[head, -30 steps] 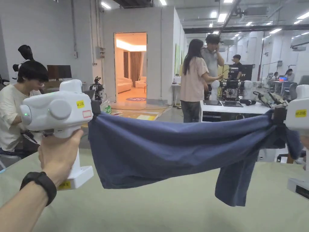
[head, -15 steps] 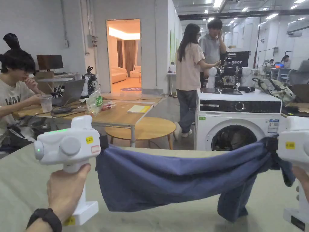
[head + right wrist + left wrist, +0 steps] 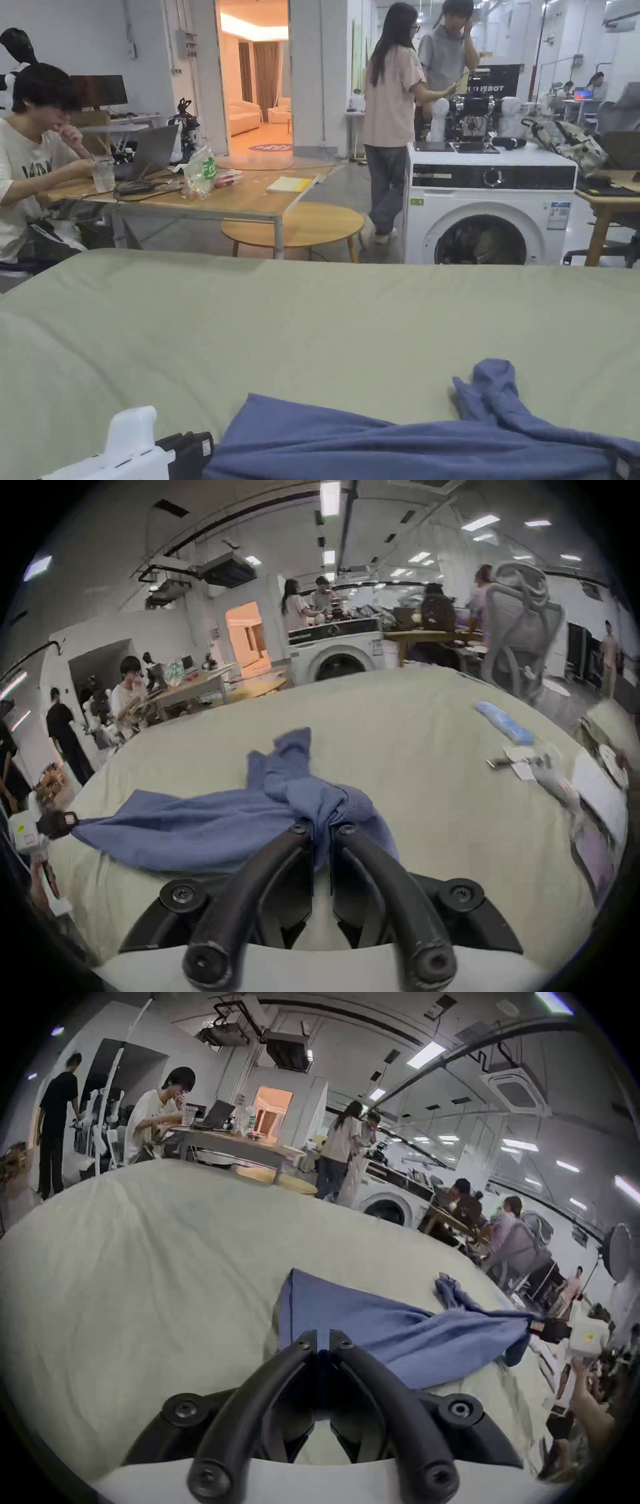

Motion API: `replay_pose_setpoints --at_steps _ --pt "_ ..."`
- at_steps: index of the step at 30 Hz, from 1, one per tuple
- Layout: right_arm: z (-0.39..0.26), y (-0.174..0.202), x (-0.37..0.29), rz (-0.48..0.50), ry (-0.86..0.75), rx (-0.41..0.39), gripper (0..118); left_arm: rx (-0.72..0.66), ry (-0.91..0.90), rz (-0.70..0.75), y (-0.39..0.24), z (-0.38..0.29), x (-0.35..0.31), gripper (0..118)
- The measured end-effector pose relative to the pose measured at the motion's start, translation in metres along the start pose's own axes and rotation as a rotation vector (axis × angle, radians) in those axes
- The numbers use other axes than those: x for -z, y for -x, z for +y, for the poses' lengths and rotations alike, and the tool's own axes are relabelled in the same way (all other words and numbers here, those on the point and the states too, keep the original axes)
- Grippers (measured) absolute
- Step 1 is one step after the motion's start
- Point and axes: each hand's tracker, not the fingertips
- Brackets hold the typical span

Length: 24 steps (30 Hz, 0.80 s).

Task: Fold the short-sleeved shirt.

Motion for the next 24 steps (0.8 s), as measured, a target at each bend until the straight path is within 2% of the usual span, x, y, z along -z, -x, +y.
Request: replay_pose_setpoints --at_steps 2,5,8,13,14,15,16,17,18,19,22,24 --pt "-0.022 -0.014 -0.027 0.017 0.01 0.076 4 -0.044 0.062 -0.049 0.007 -0.008 -0.021 0" --pt "-0.049 -0.022 -0.052 0.008 0.045 0.123 4 -0.009 0.075 -0.037 0.002 -0.03 -0.049 0" --pt "-0.076 -0.022 -0.076 -0.023 0.07 0.113 4 0.012 0.12 -0.037 -0.002 -0.054 -0.066 0" --pt "-0.097 -0.035 -0.085 -0.015 0.102 0.111 5 0.057 0.206 -0.008 -0.002 -0.076 -0.074 0" --pt "-0.098 -0.036 -0.089 -0.026 0.101 0.098 9 0.068 0.2 -0.005 -0.003 -0.077 -0.074 0" --pt "-0.098 -0.035 -0.093 -0.072 0.089 0.065 25 0.077 0.197 -0.012 -0.007 -0.077 -0.079 5" --pt "-0.097 -0.034 -0.098 -0.096 0.068 0.042 41 0.089 0.191 -0.014 -0.008 -0.076 -0.081 21" --pt "-0.097 -0.034 -0.106 -0.096 0.038 0.026 56 0.096 0.184 -0.015 -0.01 -0.073 -0.083 48" --pt "-0.096 -0.033 -0.116 -0.091 0.014 0.011 67 0.111 0.145 -0.011 -0.014 -0.069 -0.089 68" --pt "-0.093 -0.03 -0.123 -0.083 -0.01 -0.004 68 0.132 0.115 -0.005 -0.022 -0.066 -0.094 65" --pt "-0.08 -0.016 -0.144 -0.042 -0.109 -0.059 68 0.254 0.017 0.024 -0.046 -0.047 -0.104 67" --pt "-0.063 -0.003 -0.143 0.025 -0.138 -0.069 68 0.298 -0.067 -0.001 -0.064 -0.036 -0.111 67"
